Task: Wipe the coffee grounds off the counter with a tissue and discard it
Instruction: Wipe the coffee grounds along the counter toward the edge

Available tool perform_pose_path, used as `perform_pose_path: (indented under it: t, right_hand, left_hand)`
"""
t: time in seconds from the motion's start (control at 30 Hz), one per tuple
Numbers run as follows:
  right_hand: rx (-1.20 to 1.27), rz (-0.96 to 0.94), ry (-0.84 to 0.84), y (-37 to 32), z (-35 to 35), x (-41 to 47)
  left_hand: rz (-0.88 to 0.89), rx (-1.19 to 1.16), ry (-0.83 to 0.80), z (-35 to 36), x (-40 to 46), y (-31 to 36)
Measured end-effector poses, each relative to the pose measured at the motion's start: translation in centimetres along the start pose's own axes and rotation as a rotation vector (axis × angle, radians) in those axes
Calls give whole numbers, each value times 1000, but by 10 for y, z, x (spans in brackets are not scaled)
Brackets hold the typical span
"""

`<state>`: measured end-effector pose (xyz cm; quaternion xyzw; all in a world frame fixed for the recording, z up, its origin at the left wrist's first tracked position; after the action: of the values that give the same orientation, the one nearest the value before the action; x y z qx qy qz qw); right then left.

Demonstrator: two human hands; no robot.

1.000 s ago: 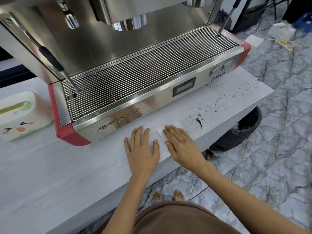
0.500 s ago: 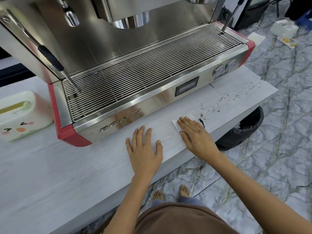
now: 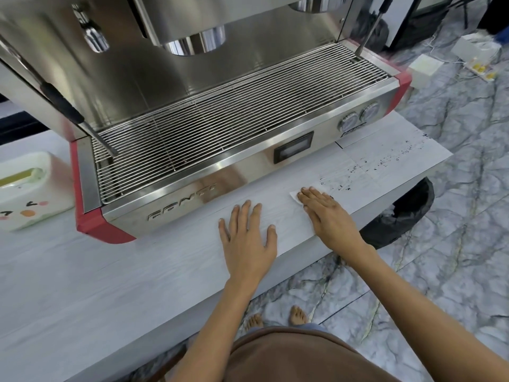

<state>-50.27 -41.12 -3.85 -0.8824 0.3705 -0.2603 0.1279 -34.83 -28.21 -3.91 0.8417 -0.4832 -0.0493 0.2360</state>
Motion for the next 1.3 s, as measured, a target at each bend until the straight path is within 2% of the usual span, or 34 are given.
perform_pose_path:
  t: [0.2,0.33,0.53,0.77,1.0,1.13,1.23,1.3]
  right_hand:
    - [168,142,161,-8,-10,9]
    - [196,61,135,-34,1,26]
    - [45,-23,-29,-43,37,35]
    - [-104,76,24,-22,26,29]
    - [-139,156,78,-14,18,7]
    - [-81,176,68,-12,10,1]
    - [57,242,86,-10,-2,4]
    - [115,220,88,-14,-7,8]
  left_hand:
    - [4,31,9,1,0,1]
    - [8,44,23,2,0,1]
    - [18,51,28,3,1,1]
    - [14,43,37,2,1,-1]
    - [17,43,45,2,1,-1]
    - [17,49,37,2,1,-1]
    - [14,38,31,2,1,-1]
    - [17,30,39,2,1,-1]
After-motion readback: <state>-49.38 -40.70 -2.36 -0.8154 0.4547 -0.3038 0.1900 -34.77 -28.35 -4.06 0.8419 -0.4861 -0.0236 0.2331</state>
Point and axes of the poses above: each hand's wrist, its own x-axis towards the middle knuckle, its own z-axis out of the palm, y = z × x, the point moved 4 cm from there along x, towards the middle knuckle, and after that the axes turned 6 degrees about y, right-handed, at the moved point
